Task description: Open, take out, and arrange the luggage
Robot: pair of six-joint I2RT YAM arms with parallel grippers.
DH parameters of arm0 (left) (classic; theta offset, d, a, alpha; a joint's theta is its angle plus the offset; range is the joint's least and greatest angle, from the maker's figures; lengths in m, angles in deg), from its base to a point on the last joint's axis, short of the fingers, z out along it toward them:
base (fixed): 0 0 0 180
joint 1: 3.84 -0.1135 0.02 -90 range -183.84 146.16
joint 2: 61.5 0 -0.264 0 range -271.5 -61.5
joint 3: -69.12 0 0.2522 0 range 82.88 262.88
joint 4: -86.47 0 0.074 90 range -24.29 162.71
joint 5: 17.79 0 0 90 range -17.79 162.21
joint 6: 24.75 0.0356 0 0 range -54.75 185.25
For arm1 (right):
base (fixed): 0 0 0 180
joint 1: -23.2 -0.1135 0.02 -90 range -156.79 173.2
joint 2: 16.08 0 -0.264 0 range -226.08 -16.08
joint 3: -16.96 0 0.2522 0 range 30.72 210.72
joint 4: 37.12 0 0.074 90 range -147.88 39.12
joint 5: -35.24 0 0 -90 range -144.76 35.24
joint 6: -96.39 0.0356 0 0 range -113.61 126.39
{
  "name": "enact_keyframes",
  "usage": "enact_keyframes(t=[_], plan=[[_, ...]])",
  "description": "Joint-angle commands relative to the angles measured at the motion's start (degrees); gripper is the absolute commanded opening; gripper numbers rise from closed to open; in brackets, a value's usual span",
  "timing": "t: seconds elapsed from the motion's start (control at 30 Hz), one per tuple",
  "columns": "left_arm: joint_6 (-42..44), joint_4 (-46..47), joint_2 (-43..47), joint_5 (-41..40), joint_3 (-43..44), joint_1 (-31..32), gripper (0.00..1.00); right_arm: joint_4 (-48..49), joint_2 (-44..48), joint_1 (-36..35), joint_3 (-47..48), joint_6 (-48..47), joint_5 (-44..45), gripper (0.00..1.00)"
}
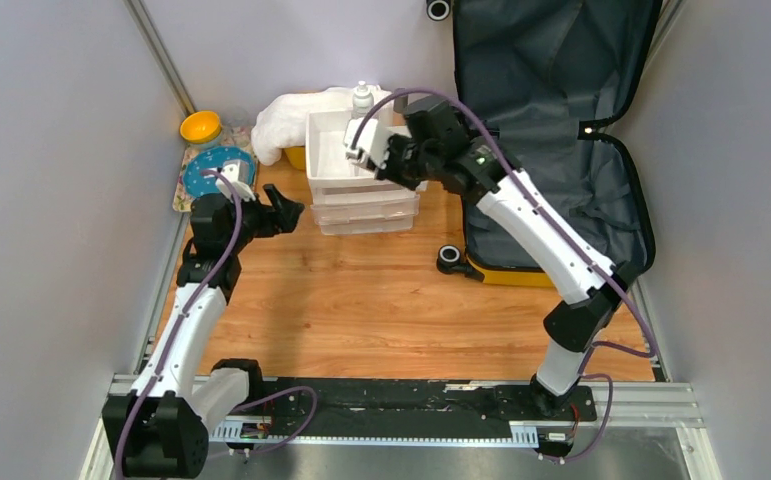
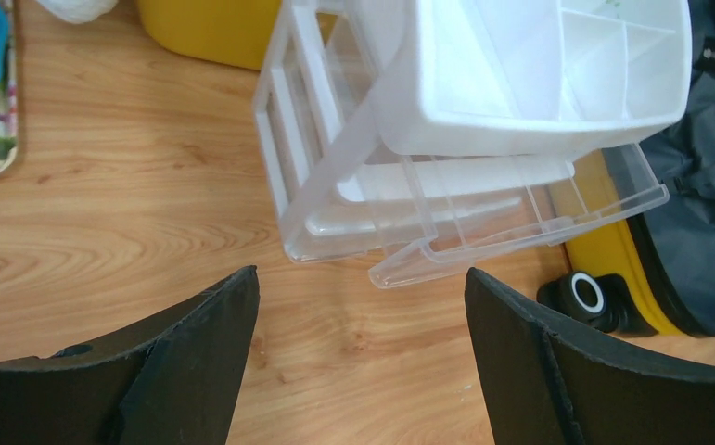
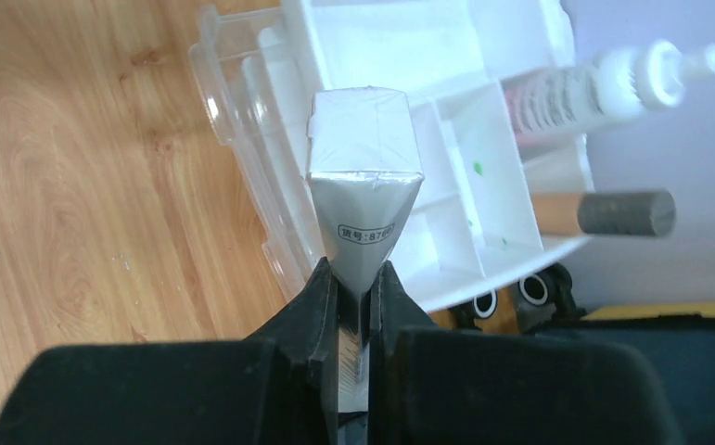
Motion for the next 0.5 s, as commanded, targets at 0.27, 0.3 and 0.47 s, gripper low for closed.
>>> enact_keyframes(t=[0.27,0.3,0.47], plan=[[-3.8,-1.3,6.5,-0.5,-3.1,-4.3,0.89,4.6,-7.7,-9.4,2.9,-12.3,14.5,0.00],[-3.8,-1.5,6.6,-0.5,-3.1,-4.5,0.89,5.3,-8.1,-9.5,2.8,-12.8,14.9,0.00],[-3.4,-3.7,8.0,-1.7,-3.5,-5.6,0.90,5.8,-11.5,-10.2,4.2,-13.3,17.3,0.01]])
